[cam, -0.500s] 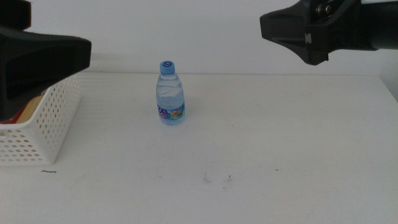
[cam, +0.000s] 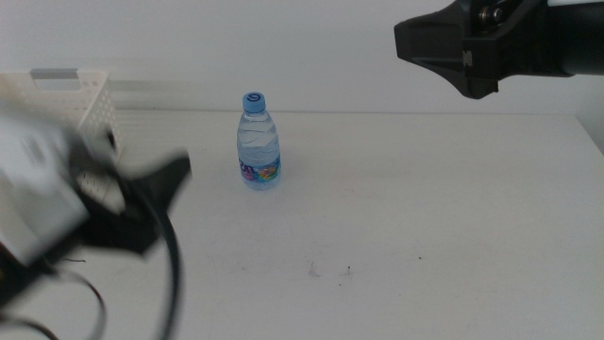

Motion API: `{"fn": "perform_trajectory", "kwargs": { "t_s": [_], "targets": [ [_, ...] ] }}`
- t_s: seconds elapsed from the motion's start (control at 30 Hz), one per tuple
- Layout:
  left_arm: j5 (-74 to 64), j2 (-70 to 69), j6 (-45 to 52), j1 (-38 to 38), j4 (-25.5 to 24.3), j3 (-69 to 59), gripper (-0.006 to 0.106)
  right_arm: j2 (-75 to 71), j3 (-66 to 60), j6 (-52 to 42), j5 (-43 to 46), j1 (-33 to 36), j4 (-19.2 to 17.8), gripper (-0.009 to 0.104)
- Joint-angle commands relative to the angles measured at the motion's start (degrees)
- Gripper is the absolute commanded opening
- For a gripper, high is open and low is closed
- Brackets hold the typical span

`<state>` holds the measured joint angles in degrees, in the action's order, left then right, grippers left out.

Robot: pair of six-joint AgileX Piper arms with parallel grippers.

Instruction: Use arms to grab the bottles and put them into the dustbin to the left of the table.

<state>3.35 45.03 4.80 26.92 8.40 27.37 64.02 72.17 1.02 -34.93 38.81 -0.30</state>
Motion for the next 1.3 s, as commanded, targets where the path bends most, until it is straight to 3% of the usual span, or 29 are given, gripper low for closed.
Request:
{"fn": "perform_trajectory", "kwargs": {
  "t_s": [0.0, 0.13, 0.37, 0.57, 0.7, 1.03, 1.27],
  "targets": [
    [16.5, 2.6, -4.8, 0.9, -1.1, -8.7, 0.094, -0.3, 0.2, 0.1, 0.3, -0.1, -0.4, 0.084],
    [25.9, 8.5, -5.3, 1.0, -1.1, -15.5, 0.094, -0.3, 0.2, 0.1, 0.3, -0.1, -0.4, 0.084],
    [33.1, 18.9, -4.5, 1.0, -3.0, -15.2, 0.094, -0.3, 0.2, 0.1, 0.3, -0.1, -0.4, 0.084],
    [51.0, 36.7, -6.2, 0.5, -3.0, -13.6, 0.094, -0.3, 0.2, 0.1, 0.3, -0.1, -0.4, 0.084],
    [57.7, 48.6, -6.9, 0.0, -5.6, -8.2, 0.094, -0.3, 0.2, 0.1, 0.3, -0.1, -0.4, 0.084],
    [57.0, 67.1, -6.2, -0.4, -1.7, 10.5, 0.094, -0.3, 0.2, 0.1, 0.3, -0.1, -0.4, 0.084],
    [55.4, 75.0, -6.2, -2.5, -2.6, 20.0, 0.094, -0.3, 0.2, 0.1, 0.3, -0.1, -0.4, 0.084]
  ]
}}
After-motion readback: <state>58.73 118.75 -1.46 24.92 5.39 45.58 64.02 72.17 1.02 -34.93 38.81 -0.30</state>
